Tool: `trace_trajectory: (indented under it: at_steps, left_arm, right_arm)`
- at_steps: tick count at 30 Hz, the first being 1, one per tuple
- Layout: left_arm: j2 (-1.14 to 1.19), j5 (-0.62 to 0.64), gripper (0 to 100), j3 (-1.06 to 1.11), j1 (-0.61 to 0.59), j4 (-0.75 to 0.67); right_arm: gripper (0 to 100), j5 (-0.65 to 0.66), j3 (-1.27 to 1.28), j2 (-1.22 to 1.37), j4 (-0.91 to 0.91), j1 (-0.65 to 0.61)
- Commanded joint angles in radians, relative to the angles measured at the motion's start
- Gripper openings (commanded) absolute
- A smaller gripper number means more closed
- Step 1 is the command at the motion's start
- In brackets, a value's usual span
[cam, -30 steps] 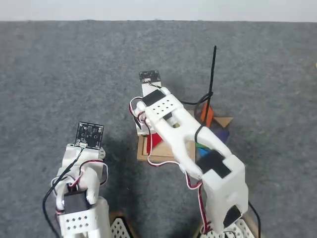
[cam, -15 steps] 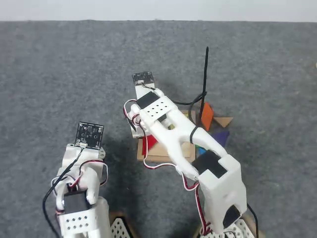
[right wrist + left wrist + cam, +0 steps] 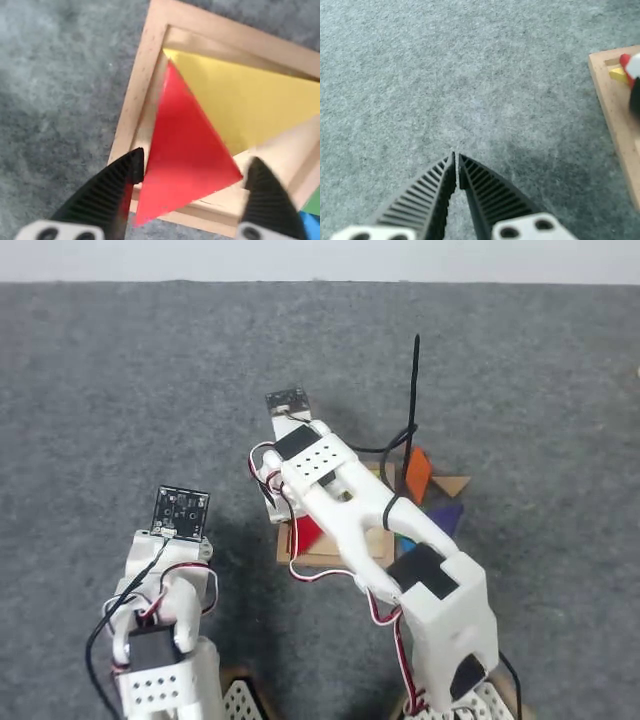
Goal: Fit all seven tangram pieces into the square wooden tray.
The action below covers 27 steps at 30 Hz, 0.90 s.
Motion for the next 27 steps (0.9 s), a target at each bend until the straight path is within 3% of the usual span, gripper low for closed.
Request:
trace_trajectory:
  at_steps: [1, 8, 12, 27]
  left_arm:
    - [-0.012, -0.014, 1, -0.007, -0.008, 0.006]
    - [-0.012, -0.014, 1, -0.007, -0.008, 0.006]
    - [-0.012, -0.014, 1, -0.007, -0.008, 0.006]
    - [-0.012, -0.014, 1, -0.007, -0.008, 0.006]
  right_arm:
    - [39.8, 0.02, -0.055, -0.012, 0.013, -0.01]
    - [40.2, 0.028, -0.055, -0.021, 0.022, -0.018]
    - [40.2, 0.129, -0.101, -0.039, 0.096, 0.065]
    - [40.2, 0.173, -0.112, -0.03, 0.11, 0.213]
